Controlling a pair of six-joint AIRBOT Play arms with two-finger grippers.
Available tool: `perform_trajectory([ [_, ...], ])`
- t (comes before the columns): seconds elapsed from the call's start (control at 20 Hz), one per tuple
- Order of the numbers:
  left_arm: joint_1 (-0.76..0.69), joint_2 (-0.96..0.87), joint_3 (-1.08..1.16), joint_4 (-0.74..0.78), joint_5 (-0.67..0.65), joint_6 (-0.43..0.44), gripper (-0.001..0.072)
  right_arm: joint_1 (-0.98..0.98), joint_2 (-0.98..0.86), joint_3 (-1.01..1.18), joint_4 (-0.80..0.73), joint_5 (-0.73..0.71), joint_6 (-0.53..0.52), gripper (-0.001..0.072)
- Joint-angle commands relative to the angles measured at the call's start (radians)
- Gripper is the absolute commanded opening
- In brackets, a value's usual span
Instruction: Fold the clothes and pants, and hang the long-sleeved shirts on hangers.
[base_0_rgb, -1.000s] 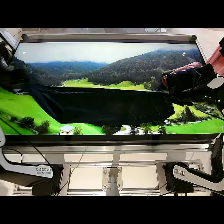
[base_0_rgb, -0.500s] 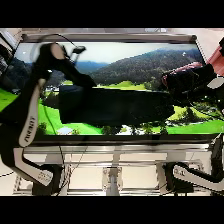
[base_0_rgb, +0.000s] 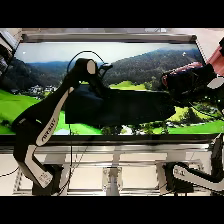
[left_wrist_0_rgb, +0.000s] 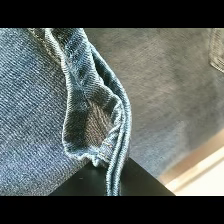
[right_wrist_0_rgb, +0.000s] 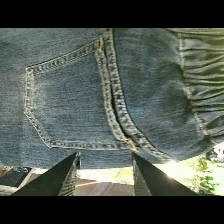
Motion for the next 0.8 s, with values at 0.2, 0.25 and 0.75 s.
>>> perform_trajectory([
  [0.2,-0.048,-0.026,-0.013,-0.005,-0.109,0.0,0.0036,0.001,0.001,0.001,0.0,0.028,0.0,0.0373],
  [0.25,-0.051,-0.026,-0.024,-0.005,-0.116,0.001,0.0037,0.001,0.001,0.001,0.0,0.028,0.0,0.0373],
  [0.75,-0.065,-0.017,-0.084,-0.146,-0.121,0.115,0.0495,0.001,0.001,0.001,0.0,0.029,0.0,0.0373],
])
